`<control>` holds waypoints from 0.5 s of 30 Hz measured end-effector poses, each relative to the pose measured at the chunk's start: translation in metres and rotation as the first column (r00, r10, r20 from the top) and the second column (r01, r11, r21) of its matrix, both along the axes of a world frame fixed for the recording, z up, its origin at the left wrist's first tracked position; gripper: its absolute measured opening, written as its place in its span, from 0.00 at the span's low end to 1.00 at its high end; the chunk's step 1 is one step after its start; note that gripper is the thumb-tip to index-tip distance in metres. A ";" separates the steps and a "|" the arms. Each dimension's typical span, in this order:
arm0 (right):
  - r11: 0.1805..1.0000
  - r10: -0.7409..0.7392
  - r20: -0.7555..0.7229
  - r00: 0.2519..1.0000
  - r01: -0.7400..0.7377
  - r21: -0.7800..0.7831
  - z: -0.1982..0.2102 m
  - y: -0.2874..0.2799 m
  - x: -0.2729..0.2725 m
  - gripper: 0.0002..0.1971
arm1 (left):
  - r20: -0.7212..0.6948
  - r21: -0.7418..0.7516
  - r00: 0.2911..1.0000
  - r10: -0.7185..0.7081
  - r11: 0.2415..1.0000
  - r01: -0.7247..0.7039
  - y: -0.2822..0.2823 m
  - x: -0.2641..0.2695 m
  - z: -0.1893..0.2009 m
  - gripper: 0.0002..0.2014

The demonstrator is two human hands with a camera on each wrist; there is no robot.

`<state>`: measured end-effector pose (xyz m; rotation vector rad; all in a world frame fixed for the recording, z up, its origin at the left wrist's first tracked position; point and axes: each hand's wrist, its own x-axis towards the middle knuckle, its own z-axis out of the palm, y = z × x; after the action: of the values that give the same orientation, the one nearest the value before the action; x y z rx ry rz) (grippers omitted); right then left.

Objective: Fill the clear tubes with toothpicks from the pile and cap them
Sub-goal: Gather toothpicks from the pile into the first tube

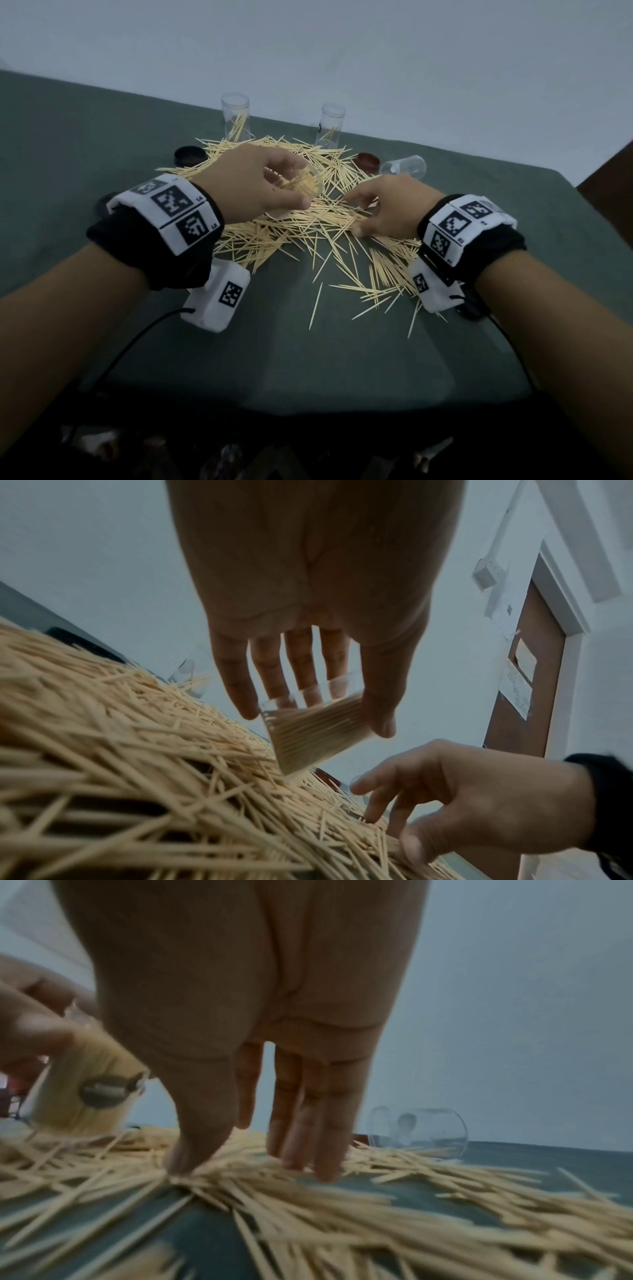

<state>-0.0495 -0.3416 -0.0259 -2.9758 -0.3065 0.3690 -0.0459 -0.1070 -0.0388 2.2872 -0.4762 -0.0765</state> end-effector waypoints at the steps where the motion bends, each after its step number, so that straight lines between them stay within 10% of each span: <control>1: 0.998 -0.005 -0.021 1.000 0.004 -0.059 0.003 -0.002 -0.001 0.34 | 0.003 0.004 1.000 0.003 1.000 -0.003 0.001 0.001 0.001 0.30; 5: 0.974 -0.084 -0.084 0.993 0.064 -0.216 0.002 -0.008 0.001 0.36 | 0.005 0.000 1.000 0.010 1.000 -0.010 0.002 0.003 0.002 0.31; 15: 0.999 -0.020 0.050 0.999 0.018 0.044 -0.004 0.006 0.010 0.27 | -0.016 -0.020 1.000 0.022 1.000 -0.022 0.005 0.003 -0.001 0.31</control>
<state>-0.0390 -0.3354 -0.0297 -2.9463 -0.2873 0.2822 -0.0427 -0.1024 -0.0403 2.2704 -0.4414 -0.0787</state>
